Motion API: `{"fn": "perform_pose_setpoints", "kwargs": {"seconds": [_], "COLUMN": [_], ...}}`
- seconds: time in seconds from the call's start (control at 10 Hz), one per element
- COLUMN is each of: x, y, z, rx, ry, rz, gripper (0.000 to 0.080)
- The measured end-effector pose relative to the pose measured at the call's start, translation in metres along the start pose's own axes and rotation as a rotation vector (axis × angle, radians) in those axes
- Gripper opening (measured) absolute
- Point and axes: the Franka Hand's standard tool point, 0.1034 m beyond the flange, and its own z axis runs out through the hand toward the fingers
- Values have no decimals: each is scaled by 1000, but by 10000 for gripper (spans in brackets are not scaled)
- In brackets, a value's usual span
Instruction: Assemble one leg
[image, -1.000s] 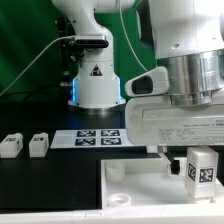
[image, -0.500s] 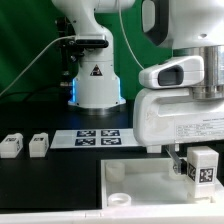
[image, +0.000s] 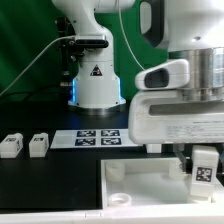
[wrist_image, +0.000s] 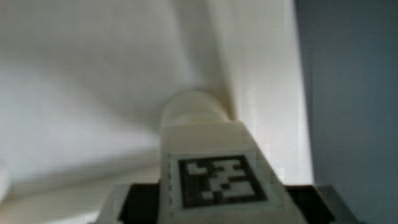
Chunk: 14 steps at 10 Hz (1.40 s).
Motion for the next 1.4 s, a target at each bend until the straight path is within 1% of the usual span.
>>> {"fn": "perform_pose_setpoints", "kwargs": {"seconds": [0.3,0.5,0.8,0.9,1.0,1.1,1.2,1.3,1.4], "x": [1,0,-1,-1,-2,-2,-4,-11,-14], "y": [6,6,5,4,3,3,1,-5,-8], "z": [1,3,4,5,5,5,5,7,7], "rx": [44,71,100,102,102,102,93,74,65], "ry": [-24,-52,-80,-80,-82,-81,-81,-89,-93], "rz": [451,780,1142,1189,1198,1192,1127,1010,890], "gripper": [280,279,271,271,357,357,565,632,632]}}
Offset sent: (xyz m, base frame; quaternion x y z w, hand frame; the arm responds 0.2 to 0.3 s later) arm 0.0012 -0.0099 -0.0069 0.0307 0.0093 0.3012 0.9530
